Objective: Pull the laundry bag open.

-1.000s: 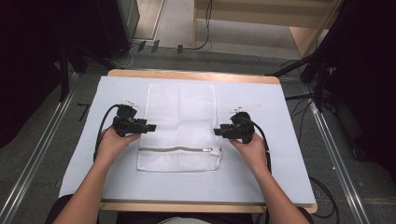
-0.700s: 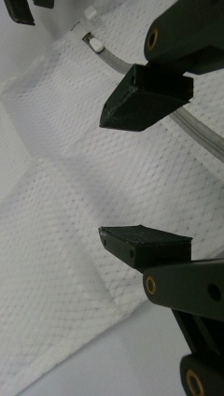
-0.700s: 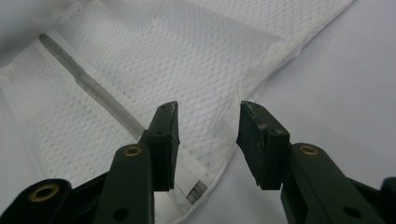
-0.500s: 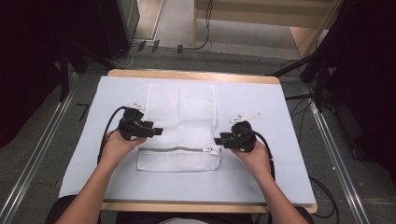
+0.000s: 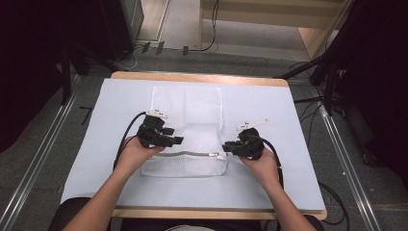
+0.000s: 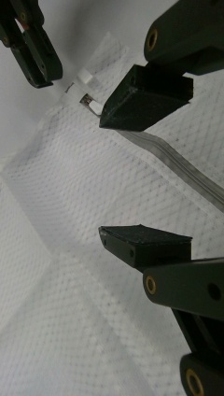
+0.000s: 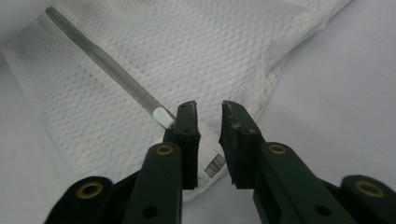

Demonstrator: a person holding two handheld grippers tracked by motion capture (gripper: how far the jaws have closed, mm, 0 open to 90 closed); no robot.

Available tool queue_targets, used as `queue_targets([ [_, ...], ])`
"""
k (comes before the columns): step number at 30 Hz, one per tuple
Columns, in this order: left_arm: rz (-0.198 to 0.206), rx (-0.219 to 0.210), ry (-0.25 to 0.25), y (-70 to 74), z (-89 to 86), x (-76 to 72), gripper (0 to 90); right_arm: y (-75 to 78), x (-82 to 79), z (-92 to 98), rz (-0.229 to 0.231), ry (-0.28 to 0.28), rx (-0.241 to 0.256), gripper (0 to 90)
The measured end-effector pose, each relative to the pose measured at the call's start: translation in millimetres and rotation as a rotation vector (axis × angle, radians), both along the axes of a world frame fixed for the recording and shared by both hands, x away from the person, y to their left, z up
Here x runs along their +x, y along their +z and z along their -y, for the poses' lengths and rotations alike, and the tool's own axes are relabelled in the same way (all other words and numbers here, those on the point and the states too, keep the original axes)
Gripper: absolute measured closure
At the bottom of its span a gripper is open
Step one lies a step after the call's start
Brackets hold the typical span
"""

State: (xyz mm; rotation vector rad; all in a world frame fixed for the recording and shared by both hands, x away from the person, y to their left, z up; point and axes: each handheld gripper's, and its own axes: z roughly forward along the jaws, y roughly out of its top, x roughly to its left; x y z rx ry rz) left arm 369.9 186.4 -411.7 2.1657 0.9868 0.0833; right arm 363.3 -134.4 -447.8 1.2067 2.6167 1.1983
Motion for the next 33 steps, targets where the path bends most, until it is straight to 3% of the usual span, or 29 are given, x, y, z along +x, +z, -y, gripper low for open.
queue_targets([
  [6, -0.003, -0.014, -0.020, -2.3, 12.6, 0.3, 42.3, -8.7, -0.7, -8.7, -0.017, 0.042, -0.038, 89.3],
  [10, -0.022, -0.017, -0.035, -5.2, 22.6, -0.8, 44.8, -10.3, -1.3, -10.2, -0.019, 0.046, -0.051, 90.0],
  [16, -0.014, 0.004, -0.070, -12.1, 38.8, -3.4, 45.7, -16.0, -0.7, -13.0, -0.026, 0.046, -0.077, 90.0],
  [19, -0.013, 0.010, -0.080, -15.2, 45.9, -3.3, 47.2, -17.0, -2.1, -14.5, -0.006, 0.053, -0.084, 90.0],
  [23, -0.021, 0.016, -0.110, -18.2, 53.9, -3.5, 56.9, -17.7, -3.2, -14.1, 0.004, 0.061, -0.083, 89.7],
  [26, -0.021, 0.015, -0.132, -20.6, 61.4, -4.2, 62.1, -17.7, -5.7, -15.8, 0.037, 0.073, -0.103, 89.2],
  [33, -0.048, 0.011, -0.157, -28.2, 74.8, -1.7, 72.7, -18.4, -7.3, -15.2, 0.040, 0.063, -0.095, 88.9],
])
